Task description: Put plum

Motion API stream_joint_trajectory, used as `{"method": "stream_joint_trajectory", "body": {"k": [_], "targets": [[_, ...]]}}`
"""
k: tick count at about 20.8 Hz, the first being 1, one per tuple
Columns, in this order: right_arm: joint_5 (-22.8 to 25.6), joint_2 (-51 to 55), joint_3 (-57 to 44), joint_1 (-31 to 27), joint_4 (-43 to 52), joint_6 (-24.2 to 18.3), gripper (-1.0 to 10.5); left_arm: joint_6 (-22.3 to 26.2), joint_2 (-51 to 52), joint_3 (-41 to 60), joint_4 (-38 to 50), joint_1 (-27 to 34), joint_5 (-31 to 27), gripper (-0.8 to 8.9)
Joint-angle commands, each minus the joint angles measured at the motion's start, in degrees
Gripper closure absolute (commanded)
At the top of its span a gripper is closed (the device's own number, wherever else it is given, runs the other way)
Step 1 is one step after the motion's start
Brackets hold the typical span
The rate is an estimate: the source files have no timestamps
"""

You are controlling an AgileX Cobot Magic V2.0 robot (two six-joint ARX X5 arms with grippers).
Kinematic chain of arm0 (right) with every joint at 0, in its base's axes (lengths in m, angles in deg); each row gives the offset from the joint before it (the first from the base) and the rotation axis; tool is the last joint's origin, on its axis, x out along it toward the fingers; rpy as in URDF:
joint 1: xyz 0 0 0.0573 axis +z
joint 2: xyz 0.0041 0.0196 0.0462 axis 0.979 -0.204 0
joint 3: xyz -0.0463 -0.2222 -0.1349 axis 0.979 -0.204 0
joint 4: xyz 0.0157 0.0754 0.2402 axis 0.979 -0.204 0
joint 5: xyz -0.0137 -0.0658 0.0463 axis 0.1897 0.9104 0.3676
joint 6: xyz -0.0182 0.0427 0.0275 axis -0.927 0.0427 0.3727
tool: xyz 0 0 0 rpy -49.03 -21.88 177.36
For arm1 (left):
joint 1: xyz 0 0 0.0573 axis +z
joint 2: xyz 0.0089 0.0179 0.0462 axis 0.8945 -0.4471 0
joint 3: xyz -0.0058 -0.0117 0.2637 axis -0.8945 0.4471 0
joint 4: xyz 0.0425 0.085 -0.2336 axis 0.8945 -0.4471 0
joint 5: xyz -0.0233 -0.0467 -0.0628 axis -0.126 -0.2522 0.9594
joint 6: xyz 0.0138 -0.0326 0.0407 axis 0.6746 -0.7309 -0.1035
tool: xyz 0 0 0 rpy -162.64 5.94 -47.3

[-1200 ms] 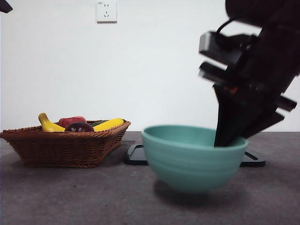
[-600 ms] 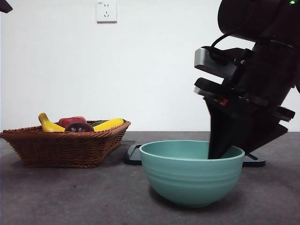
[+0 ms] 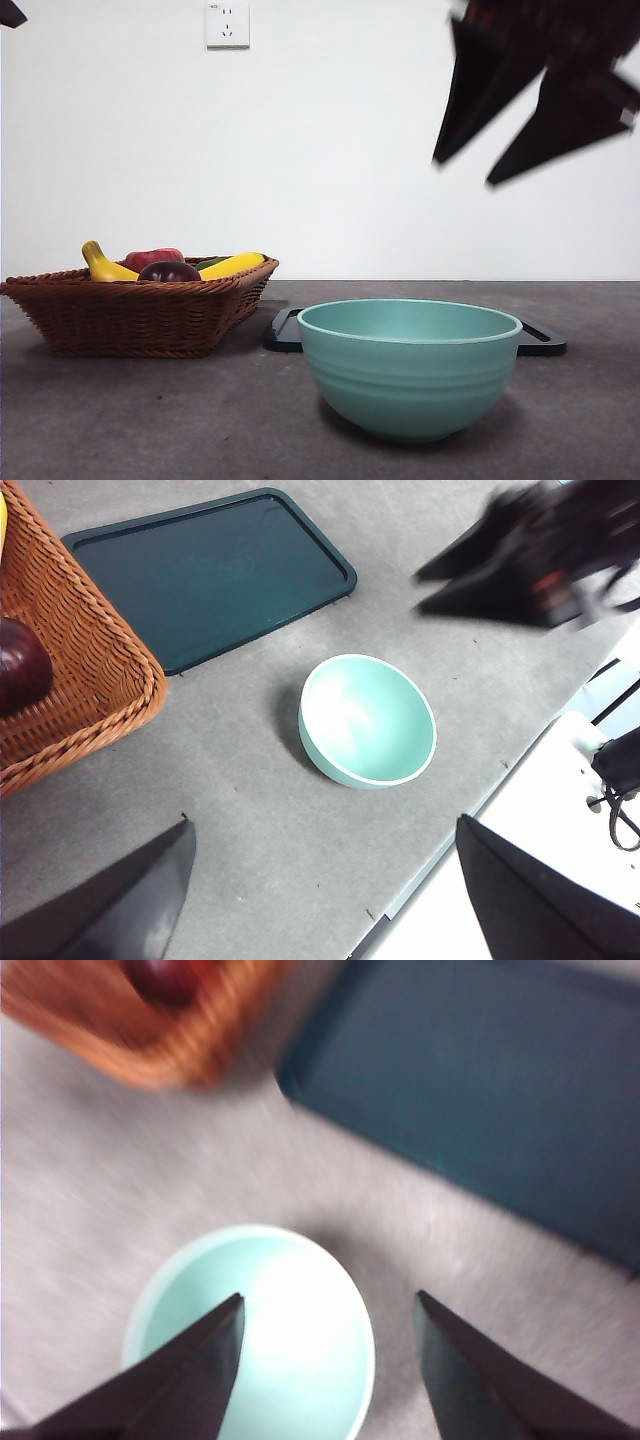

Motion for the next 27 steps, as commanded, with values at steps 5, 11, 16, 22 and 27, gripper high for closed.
{"method": "stream_joint_trajectory", "body": {"k": [5,11,16,22,27], "targets": [[-2.21,13.31,3.13,0.35,-9.92,0.52,6.7,0.02,-0.28,-0.7,0.46,-0.22,0.37,4.09],[-10.84,21.42,3.13,0.35,-23.08,0.59,6.7,0.0,-0.28,-0.7,0.46,-0.22,0.37,4.09],[-10.71,23.02,3.13,0.35,-23.5,0.57,6.7,0.0,-0.28,-0.7,0.46,-0.22,0.37,4.09],[-10.71,22.97,3.13,0.35,-23.45,0.37,6.7,0.0,-0.28,-0.7,0.46,-0.22,0.37,4.09],[-10.71,22.97,3.13,0.35,-23.47,0.17,6.8,0.0,-0.28,-0.7,0.46,-0.22,0.37,4.33]]}}
